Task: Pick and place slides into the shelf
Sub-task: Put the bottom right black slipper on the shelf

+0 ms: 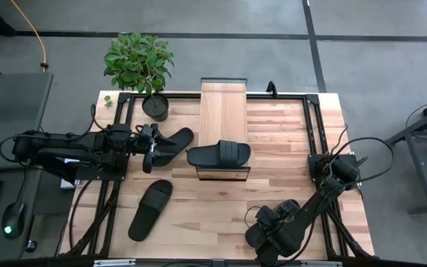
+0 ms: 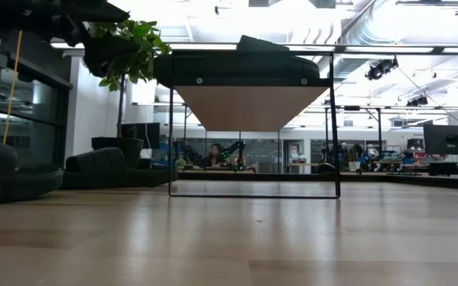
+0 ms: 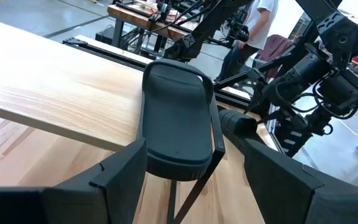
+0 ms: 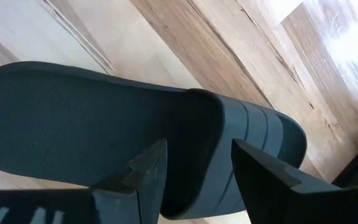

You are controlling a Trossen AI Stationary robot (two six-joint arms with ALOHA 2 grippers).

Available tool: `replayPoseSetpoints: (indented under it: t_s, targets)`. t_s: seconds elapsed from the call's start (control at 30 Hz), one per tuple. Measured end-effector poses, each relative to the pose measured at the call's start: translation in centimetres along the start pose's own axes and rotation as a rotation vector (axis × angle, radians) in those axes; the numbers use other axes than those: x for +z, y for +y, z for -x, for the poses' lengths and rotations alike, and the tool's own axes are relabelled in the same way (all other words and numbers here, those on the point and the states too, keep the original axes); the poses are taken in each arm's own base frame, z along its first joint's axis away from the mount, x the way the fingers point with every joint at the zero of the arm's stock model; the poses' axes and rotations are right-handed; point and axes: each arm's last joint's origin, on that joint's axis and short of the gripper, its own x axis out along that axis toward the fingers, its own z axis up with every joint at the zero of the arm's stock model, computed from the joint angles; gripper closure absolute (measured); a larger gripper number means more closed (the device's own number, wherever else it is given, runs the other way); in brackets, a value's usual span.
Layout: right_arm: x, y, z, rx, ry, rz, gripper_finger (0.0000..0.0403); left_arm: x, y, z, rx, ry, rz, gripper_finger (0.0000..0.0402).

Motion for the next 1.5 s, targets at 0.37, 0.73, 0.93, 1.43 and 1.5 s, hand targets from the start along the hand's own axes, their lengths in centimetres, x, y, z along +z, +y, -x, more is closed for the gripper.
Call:
replayPoseSetpoints:
  t_s: [0.37, 0.73, 0.93, 1.43, 1.5]
  targets:
    - [0.0, -0.2, -0.4, -0.058, -0.008, 0.031, 0.0231, 0.1, 0.0, 0.0, -0.005, -0.004, 0.001, 0.0151]
    - [-0.2, 0.1, -1.2, -0.104, 0.015, 0.073, 0.0231, 0.1, 0.0, 0.0, 0.015, -0.014, -0.002, 0.0151]
    - [-0.2, 0.1, -1.2, -0.105, 0.005, 0.074, 0.0231, 0.1, 0.0, 0.0, 0.015, -0.014, -0.002, 0.0151]
    - [-0.8, 0.2, -1.4, -0.118, -0.025, 0.094, 0.0231, 0.1, 0.0, 0.0, 0.016, -0.014, -0.002, 0.0151]
    - [-1.0, 0.2, -1.3, -0.117, -0.029, 0.091, 0.0231, 0.1, 0.0, 0.0, 0.015, -0.014, -0.002, 0.0151]
